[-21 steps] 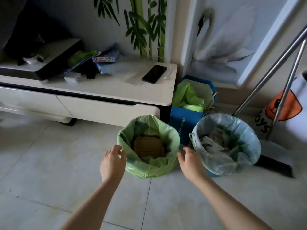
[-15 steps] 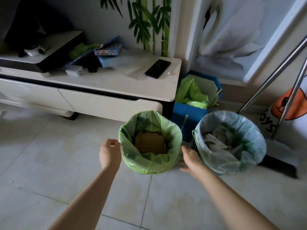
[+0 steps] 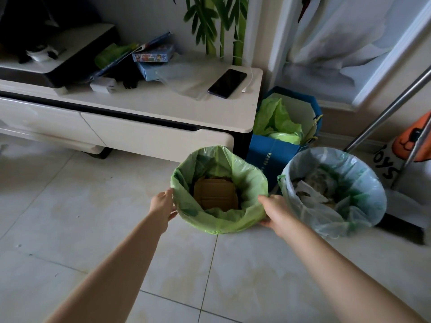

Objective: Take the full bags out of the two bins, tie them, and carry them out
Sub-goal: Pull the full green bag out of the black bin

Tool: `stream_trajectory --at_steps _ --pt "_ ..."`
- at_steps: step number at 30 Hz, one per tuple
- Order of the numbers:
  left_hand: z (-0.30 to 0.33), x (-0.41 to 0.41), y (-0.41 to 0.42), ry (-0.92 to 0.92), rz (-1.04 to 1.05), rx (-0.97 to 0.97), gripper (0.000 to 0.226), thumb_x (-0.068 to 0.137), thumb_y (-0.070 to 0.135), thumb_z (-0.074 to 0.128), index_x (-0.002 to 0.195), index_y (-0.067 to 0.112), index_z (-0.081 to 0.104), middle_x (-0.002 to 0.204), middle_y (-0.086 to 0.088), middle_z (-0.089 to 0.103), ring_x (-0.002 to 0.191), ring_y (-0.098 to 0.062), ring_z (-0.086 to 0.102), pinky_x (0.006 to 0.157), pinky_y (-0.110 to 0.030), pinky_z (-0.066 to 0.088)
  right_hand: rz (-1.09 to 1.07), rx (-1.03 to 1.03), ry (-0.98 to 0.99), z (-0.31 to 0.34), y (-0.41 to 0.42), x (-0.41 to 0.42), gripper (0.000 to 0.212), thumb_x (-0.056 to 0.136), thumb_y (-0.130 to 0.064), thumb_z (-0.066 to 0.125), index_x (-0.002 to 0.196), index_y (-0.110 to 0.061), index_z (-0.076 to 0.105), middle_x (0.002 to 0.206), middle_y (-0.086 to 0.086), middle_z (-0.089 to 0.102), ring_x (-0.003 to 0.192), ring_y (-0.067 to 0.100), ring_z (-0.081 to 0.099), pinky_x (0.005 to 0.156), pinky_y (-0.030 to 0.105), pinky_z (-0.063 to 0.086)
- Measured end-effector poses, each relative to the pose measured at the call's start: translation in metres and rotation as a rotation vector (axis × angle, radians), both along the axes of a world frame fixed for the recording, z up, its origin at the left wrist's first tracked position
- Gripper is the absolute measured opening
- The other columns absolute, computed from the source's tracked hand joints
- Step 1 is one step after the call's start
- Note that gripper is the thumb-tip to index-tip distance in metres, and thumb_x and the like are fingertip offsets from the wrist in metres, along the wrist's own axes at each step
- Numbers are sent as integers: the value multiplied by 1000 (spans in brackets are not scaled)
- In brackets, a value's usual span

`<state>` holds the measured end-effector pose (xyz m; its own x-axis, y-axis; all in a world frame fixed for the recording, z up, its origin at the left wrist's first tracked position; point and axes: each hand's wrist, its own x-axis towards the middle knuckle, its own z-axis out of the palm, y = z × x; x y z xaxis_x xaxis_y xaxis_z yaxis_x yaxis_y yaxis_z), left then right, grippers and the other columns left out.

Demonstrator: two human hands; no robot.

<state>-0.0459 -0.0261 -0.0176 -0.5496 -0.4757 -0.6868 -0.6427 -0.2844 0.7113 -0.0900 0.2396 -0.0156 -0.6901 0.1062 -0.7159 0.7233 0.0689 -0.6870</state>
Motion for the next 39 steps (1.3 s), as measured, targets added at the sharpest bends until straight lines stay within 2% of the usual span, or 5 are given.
stream_trajectory --at_steps 7,12,28,31,39 --pt "2 -4 -10 19 -41 -110 6 85 6 64 88 5 69 75 -11 63 67 -22 56 68 -31 53 -10 143 129 25 -4 -21 15 88 -28 53 82 -15 59 104 24 65 94 38 65 74 54 58" --pt "5 -7 -20 29 -66 -241 3 81 11 68 79 9 66 73 -9 59 69 -22 53 73 -36 51 82 115 283 47 -14 -26 32 88 -15 54 118 -23 61 107 9 66 97 31 64 83 53 56" --pt "23 22 -47 155 12 -201 17 79 -7 59 95 -2 59 95 -19 60 78 -28 59 74 -35 54 227 445 387 65 32 -4 21 89 -7 52 106 -12 63 101 11 65 83 26 66 70 44 60" --pt "26 17 -52 99 -88 -106 35 77 -3 61 111 8 57 94 -12 59 75 -22 52 62 -30 41 481 799 382 74 36 -3 25 80 -19 56 104 -22 63 98 3 68 88 24 62 78 35 52" --pt "49 -40 -38 14 -196 -183 26 76 34 74 85 10 70 90 -13 71 84 -31 67 81 -39 54 718 821 395 75 -11 -53 52 89 -41 52 134 -15 42 122 9 59 103 27 60 77 35 49"
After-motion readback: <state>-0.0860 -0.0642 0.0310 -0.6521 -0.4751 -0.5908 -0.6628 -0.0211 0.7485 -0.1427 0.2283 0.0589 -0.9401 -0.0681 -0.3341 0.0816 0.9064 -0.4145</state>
